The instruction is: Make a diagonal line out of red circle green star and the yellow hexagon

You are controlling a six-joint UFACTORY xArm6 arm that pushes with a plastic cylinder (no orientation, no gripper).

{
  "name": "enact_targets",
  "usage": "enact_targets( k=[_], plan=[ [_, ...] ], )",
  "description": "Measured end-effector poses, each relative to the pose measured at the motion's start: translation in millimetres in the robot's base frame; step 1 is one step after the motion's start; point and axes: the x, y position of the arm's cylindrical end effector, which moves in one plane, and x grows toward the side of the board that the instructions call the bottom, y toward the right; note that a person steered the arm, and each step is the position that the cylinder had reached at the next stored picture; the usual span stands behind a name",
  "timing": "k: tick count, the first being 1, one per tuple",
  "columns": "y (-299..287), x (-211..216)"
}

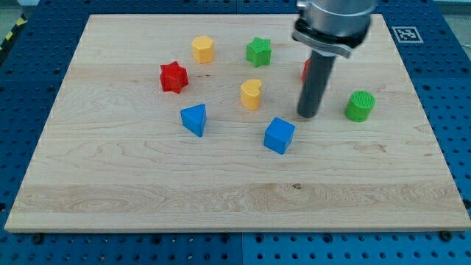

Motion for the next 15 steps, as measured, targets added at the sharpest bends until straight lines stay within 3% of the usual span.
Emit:
enact_targets(
  k=[2,8,10,12,13,15],
  plan=[
    [-22,-81],
    [60,-79],
    [-47,-62],
    [-138,-98],
    [-138,-137],
    [-136,-142]
  ],
)
